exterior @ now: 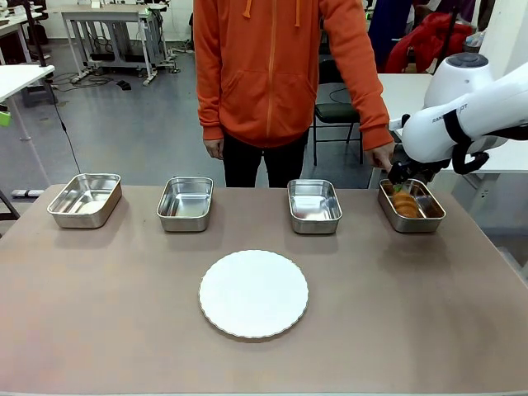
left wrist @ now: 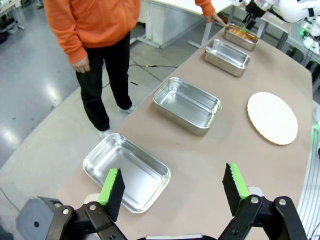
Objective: Place the bread in the container.
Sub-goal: Place the Butter Roll into the Airtight Container indicated by the human.
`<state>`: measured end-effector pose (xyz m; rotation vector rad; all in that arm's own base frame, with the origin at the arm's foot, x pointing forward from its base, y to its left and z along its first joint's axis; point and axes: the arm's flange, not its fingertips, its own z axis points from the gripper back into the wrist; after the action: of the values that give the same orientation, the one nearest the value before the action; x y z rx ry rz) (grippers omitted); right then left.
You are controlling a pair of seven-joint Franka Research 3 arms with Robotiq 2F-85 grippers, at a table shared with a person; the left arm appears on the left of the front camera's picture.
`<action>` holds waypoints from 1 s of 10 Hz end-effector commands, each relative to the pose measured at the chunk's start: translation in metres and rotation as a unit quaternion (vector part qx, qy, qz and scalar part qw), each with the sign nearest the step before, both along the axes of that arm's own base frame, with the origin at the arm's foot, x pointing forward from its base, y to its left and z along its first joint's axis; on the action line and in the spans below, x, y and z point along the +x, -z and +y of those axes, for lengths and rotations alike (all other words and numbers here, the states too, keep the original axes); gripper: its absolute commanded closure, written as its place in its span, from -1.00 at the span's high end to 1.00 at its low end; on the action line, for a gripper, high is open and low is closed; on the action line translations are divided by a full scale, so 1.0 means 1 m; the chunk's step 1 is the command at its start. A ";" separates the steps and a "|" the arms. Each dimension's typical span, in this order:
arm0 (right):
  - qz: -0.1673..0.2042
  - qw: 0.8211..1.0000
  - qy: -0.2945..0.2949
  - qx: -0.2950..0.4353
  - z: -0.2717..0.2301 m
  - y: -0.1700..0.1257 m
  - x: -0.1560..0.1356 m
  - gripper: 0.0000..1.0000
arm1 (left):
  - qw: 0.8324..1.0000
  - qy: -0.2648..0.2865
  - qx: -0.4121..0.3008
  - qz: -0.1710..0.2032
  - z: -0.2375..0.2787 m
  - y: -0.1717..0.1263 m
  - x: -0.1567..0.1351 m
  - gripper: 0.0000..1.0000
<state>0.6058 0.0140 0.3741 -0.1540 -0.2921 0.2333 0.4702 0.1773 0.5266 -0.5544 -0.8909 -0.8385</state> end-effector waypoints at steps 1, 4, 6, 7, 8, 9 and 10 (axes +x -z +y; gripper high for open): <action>-0.006 1.000 -0.005 -0.003 0.000 0.002 0.000 1.00 | 1.000 0.003 -0.002 -0.003 -0.001 -0.003 -0.001 1.00; -0.006 1.000 -0.005 -0.003 0.000 0.002 0.000 1.00 | 1.000 0.003 -0.002 -0.003 -0.001 -0.003 -0.001 1.00; -0.006 1.000 -0.005 -0.003 0.000 0.002 0.000 1.00 | 1.000 0.003 -0.002 -0.003 -0.001 -0.003 -0.001 1.00; -0.006 1.000 -0.005 -0.003 0.000 0.002 0.000 1.00 | 1.000 0.003 -0.002 -0.003 -0.001 -0.003 -0.001 1.00; 0.001 1.000 -0.001 -0.001 0.000 0.001 0.000 1.00 | 1.000 0.003 -0.002 -0.003 -0.001 -0.003 -0.001 1.00; -0.028 0.998 0.053 -0.018 0.012 -0.006 -0.013 1.00 | 1.000 0.003 -0.002 -0.003 -0.001 -0.003 -0.001 1.00; -0.068 0.996 0.058 -0.022 0.029 -0.017 -0.033 1.00 | 1.000 0.003 -0.002 -0.003 -0.001 -0.003 -0.001 1.00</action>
<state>0.5995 0.0231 0.3839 -0.1729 -0.3353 0.1788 0.4702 0.1774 0.5265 -0.5544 -0.8908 -0.8385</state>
